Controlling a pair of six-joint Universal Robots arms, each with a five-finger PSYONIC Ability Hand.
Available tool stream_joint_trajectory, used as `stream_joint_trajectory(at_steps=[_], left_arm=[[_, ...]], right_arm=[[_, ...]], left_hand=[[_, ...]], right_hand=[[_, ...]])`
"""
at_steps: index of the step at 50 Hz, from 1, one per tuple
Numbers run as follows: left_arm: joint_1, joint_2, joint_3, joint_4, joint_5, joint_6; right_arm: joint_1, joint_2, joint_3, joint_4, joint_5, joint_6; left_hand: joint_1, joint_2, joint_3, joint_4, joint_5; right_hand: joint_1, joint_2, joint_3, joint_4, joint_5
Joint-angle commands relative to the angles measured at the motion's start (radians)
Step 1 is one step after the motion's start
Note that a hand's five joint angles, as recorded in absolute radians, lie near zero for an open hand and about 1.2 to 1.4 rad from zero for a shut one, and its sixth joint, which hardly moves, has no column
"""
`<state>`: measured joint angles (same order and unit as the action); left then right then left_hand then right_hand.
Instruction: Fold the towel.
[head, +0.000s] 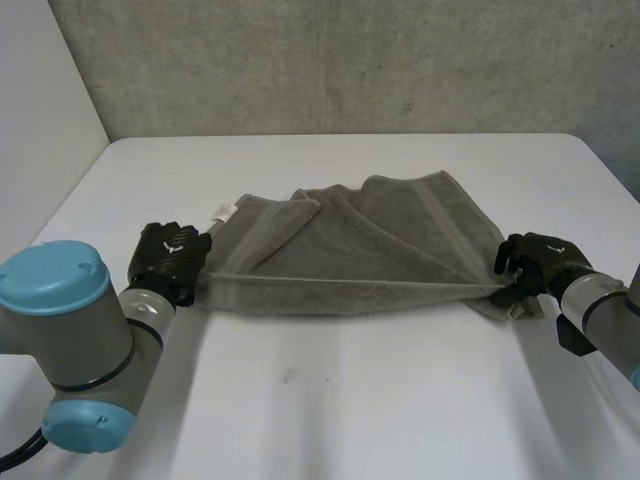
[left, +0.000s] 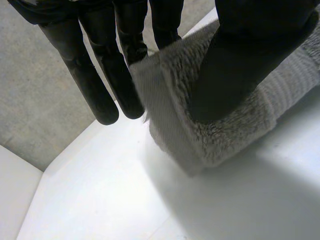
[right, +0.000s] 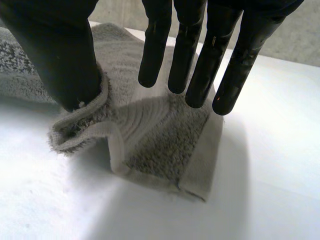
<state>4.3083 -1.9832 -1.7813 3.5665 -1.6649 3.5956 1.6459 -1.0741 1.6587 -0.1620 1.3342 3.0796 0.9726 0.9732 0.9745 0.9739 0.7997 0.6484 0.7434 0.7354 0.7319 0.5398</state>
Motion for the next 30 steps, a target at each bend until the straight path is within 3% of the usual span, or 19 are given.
stream_joint_trajectory(at_steps=[1,3,8,12,13,14,16,25,30], left_arm=[[0.021,0.000,0.006,-0.003,-0.001,0.000],[0.027,0.000,0.006,-0.008,-0.001,-0.003],[0.039,0.006,0.008,-0.017,0.005,-0.023],[0.036,0.010,0.002,-0.051,0.008,-0.063],[0.033,0.018,-0.003,-0.064,0.008,-0.072],[0.025,0.027,-0.007,-0.081,0.008,-0.075],[0.022,0.043,-0.012,-0.104,0.008,-0.077],[0.016,0.061,-0.018,-0.152,0.013,-0.077],[0.018,0.032,-0.020,-0.155,0.014,-0.074]], right_arm=[[-0.050,0.000,0.012,0.054,-0.026,-0.025],[-0.051,0.000,0.012,0.055,-0.026,-0.025],[-0.055,-0.018,0.016,0.136,-0.127,-0.039],[-0.051,-0.023,0.018,0.137,-0.130,-0.039],[-0.049,-0.023,0.021,0.137,-0.133,-0.039],[-0.049,-0.024,0.026,0.137,-0.136,-0.039],[-0.049,-0.026,0.029,0.137,-0.133,-0.041],[-0.049,-0.082,0.044,0.136,-0.138,-0.041],[-0.054,-0.106,0.061,0.133,-0.139,-0.041]], left_hand=[[0.349,0.348,0.347,0.348,0.347],[0.423,0.422,0.421,0.422,0.421],[0.424,0.423,0.422,0.422,0.422],[0.424,0.423,0.422,0.422,0.422],[0.279,0.278,0.277,0.277,0.277],[-0.112,-0.113,-0.114,-0.113,-0.114],[-0.186,-0.187,-0.188,-0.187,-0.188],[-0.025,-0.026,-0.027,-0.026,-0.027],[-0.204,-0.205,-0.206,-0.205,-0.206]], right_hand=[[-0.125,-0.220,-0.212,-0.208,-0.191],[-0.126,-0.221,-0.213,-0.210,-0.192],[-0.182,-0.277,-0.269,-0.265,-0.248],[-0.182,-0.277,-0.269,-0.265,-0.248],[-0.182,-0.277,-0.269,-0.265,-0.248],[-0.182,-0.277,-0.269,-0.265,-0.248],[-0.182,-0.277,-0.269,-0.265,-0.248],[-0.302,-0.397,-0.389,-0.386,-0.368],[-0.302,-0.397,-0.389,-0.386,-0.368]])
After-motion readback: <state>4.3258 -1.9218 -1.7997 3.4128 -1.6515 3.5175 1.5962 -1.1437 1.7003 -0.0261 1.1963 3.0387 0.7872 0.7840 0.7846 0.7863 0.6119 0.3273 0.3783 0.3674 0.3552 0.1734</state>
